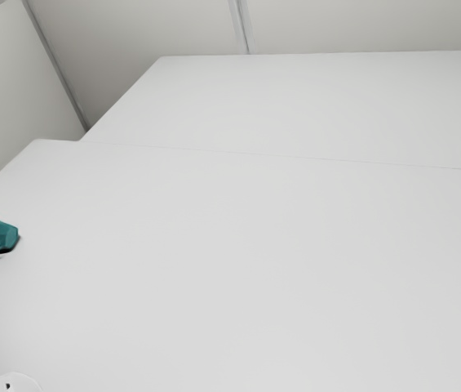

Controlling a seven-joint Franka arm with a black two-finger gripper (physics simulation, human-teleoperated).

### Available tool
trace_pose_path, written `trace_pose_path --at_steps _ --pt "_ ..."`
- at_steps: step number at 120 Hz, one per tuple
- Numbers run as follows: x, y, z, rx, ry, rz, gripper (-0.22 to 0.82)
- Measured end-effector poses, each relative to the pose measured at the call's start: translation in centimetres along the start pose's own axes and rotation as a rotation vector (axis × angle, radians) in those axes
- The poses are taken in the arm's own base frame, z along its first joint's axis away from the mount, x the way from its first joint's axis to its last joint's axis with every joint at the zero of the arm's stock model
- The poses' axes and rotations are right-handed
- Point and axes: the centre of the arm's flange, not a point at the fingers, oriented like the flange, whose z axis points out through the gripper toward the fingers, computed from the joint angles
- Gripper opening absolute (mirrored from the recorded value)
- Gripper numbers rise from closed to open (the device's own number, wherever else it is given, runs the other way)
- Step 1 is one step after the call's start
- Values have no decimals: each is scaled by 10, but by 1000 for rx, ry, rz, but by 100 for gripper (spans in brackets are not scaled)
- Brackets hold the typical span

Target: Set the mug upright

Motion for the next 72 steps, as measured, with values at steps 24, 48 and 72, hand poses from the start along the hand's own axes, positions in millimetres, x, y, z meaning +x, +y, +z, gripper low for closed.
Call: trace_pose_path --at_steps 24,48,72 --pt "29 31 1 -3 0 69 -9" --pt "51 70 16 -31 -24 108 -13" --pt "88 174 58 26 -181 182 -14"
